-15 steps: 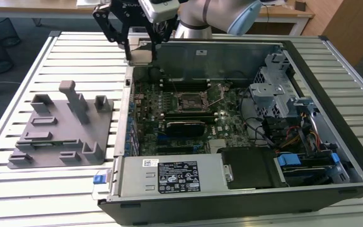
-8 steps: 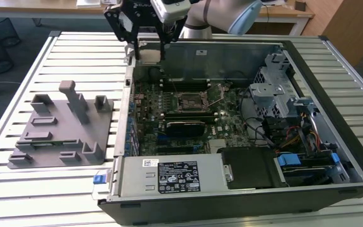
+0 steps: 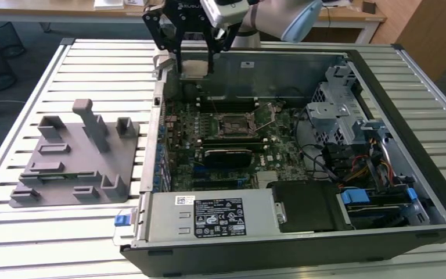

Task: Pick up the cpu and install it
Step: 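Pick up the cpu and move it towards the insertion slot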

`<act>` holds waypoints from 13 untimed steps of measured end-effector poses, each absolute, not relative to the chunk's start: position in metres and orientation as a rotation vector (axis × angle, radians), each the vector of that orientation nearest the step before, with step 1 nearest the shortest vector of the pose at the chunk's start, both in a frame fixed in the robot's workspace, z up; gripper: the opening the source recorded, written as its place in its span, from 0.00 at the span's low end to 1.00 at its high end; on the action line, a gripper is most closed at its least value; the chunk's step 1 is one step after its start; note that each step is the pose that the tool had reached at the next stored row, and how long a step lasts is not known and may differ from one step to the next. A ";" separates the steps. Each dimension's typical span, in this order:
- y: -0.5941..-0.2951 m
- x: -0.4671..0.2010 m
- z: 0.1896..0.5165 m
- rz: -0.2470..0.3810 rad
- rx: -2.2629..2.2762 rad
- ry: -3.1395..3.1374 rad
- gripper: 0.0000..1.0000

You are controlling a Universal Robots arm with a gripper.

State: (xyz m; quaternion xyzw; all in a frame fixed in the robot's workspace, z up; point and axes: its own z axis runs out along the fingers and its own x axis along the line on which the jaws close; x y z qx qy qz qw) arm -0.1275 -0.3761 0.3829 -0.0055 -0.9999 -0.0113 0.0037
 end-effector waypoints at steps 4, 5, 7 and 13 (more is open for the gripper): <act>-0.376 -0.119 0.382 -0.036 -0.023 -3.134 0.53; -0.376 -0.116 0.382 -0.035 -0.024 -3.134 0.53; -0.376 -0.111 0.381 -0.036 -0.025 -3.134 0.53; -0.376 -0.095 0.381 -0.035 -0.031 -3.134 0.53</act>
